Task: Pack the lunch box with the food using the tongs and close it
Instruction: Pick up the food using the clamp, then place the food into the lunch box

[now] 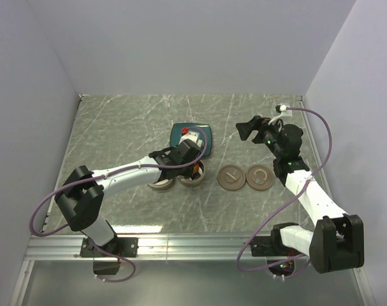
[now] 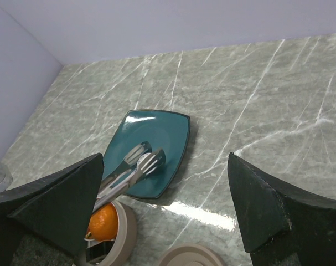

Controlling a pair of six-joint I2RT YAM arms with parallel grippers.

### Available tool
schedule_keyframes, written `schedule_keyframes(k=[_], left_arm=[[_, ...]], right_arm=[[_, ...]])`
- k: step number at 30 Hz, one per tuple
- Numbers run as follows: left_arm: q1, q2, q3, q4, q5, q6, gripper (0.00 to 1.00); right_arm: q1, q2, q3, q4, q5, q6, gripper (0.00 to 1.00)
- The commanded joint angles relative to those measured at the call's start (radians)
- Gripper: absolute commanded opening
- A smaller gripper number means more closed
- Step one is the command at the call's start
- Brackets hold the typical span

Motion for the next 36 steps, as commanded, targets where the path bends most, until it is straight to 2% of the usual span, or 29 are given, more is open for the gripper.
schedule_keyframes(k=[1,7,21,28,36], left_arm=[[0.002,-0.024,0.020,-0.005,0.012,-0.007,0.36],[0.002,-0.059,0.013,-0.017,-0.022,-0.012,0.25],[0.002,-0.280,-0.061,-0.127,-0.131,-0.058,0.21],[-0.027,-0.484,-0.145,-0.254,-0.155,-0.175,0.21],[-0.139,-0.659,-0.187,-0.428,-0.243,-0.368,0.20]], right_arm=[[-0.010,-0.026,0.018,0.041,-0.005,0.002,0.99],[-0.009,-0.026,0.018,0.041,-0.005,0.003,0.99],[-0.010,-0.014,0.024,0.042,-0.004,0.003,0.99],[-0.012,-0.003,0.027,0.045,-0.004,0.003,0.99],[-0.013,0.020,0.038,0.047,-0.008,0.005,0.99]])
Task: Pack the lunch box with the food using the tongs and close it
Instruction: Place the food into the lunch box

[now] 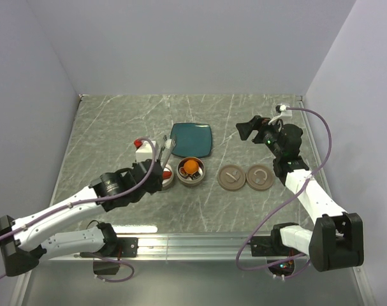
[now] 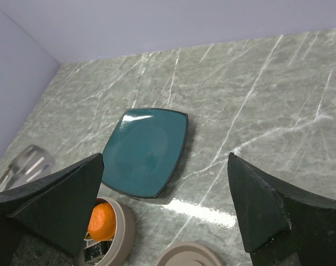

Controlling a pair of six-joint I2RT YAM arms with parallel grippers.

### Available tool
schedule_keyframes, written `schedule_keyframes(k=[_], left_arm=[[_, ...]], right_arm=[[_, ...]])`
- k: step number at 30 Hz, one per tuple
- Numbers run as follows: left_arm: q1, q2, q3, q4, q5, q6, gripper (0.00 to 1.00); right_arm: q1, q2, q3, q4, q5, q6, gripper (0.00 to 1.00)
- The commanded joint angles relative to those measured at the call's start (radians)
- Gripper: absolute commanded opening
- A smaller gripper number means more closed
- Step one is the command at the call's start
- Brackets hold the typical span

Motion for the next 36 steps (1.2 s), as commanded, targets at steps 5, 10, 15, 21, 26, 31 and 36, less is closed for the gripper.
schedule_keyframes(k=[5,10,15,21,26,31,36], left_arm=[[-0.087,-0.048,-0.018,-0.166,-0.074,-0.197,0.20],[-0.129,-0.039,-0.018,-0.227,-0.071,-0.269,0.20],[-0.166,-0.033,-0.021,-0.257,-0.054,-0.301,0.20],[-0.183,-0.019,-0.030,-0.287,-0.034,-0.323,0.19],[-0.184,-0.018,-0.031,-0.310,-0.038,-0.343,0.24],[-0.186,-0.024,-0.028,-0.307,-0.057,-0.340,0.42],[-0.186,-0.015,-0.018,-0.307,-0.065,-0.332,0.47]], right_arm=[[-0.009,0.011,0.038,0.046,-0.009,0.001,0.99],[-0.008,0.008,0.036,0.045,-0.006,0.001,0.99],[-0.009,0.011,0.038,0.045,-0.009,0.001,0.99],[-0.011,0.013,0.039,0.045,-0.012,0.004,0.99],[-0.011,0.011,0.039,0.043,-0.012,0.004,0.99],[-0.011,0.014,0.042,0.043,-0.015,0.004,0.99],[-0.011,0.019,0.045,0.043,-0.017,0.004,0.99]])
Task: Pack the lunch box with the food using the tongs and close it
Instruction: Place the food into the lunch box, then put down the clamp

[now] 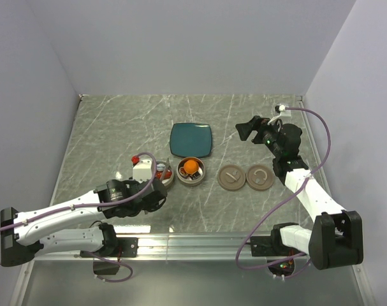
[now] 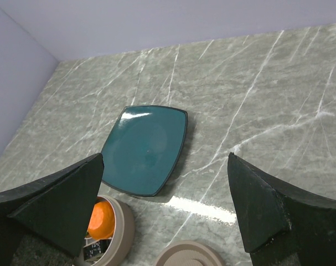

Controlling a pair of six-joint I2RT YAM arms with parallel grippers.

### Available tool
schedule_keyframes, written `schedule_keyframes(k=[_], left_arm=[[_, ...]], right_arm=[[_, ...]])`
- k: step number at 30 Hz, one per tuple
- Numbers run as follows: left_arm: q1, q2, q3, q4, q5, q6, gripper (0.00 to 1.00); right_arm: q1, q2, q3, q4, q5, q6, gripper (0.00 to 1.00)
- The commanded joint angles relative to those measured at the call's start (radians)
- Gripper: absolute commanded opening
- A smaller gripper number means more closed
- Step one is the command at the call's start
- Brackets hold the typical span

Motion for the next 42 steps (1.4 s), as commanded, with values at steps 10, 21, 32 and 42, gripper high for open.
schedule_keyframes(k=[10,21,32,42], left_arm=[[-0.017,-0.005,0.060,-0.021,-0.087,-0.012,0.43],[0.045,0.077,0.207,0.079,-0.265,0.169,0.47],[0.489,0.188,0.082,0.777,-0.011,0.596,0.43],[0.639,0.542,0.091,1.159,0.157,0.663,0.43]], right_arm=[[-0.010,0.006,0.048,0.041,-0.013,0.001,0.99],[-0.011,0.018,0.051,0.051,-0.017,0.003,0.99],[-0.014,0.027,0.054,0.056,-0.033,0.006,0.99],[-0.013,0.035,0.056,0.048,-0.026,-0.001,0.99]])
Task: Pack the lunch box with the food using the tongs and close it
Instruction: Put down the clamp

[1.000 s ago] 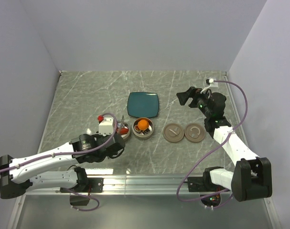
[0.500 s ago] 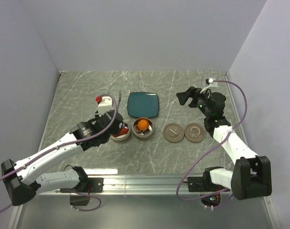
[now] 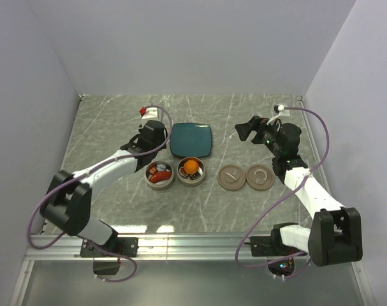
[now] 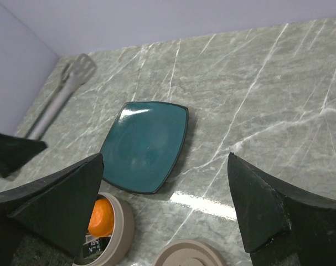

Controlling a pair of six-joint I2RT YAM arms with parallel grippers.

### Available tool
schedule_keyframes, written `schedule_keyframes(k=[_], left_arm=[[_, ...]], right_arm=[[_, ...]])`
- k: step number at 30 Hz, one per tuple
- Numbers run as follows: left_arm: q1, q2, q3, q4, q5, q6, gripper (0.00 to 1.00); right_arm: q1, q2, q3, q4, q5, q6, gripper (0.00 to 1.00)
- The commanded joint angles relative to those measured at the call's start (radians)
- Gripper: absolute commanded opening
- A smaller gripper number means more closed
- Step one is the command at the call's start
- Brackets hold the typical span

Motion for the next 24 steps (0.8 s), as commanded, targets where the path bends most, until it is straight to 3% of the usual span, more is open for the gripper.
schedule_keyframes(k=[1,14,24], left_arm=[[0.027,0.061,0.005,0.252,0.078,0.048,0.43],[0.147,0.331,0.035,0.403,0.126,0.047,0.43],[0.176,0.425,0.032,0.453,0.150,0.030,0.47]], right_arm=[[-0.008,0.013,0.054,0.041,-0.006,-0.004,0.99],[-0.008,0.012,0.048,0.041,0.000,-0.005,0.99],[-0.008,0.016,0.049,0.041,-0.006,-0.005,0.98]])
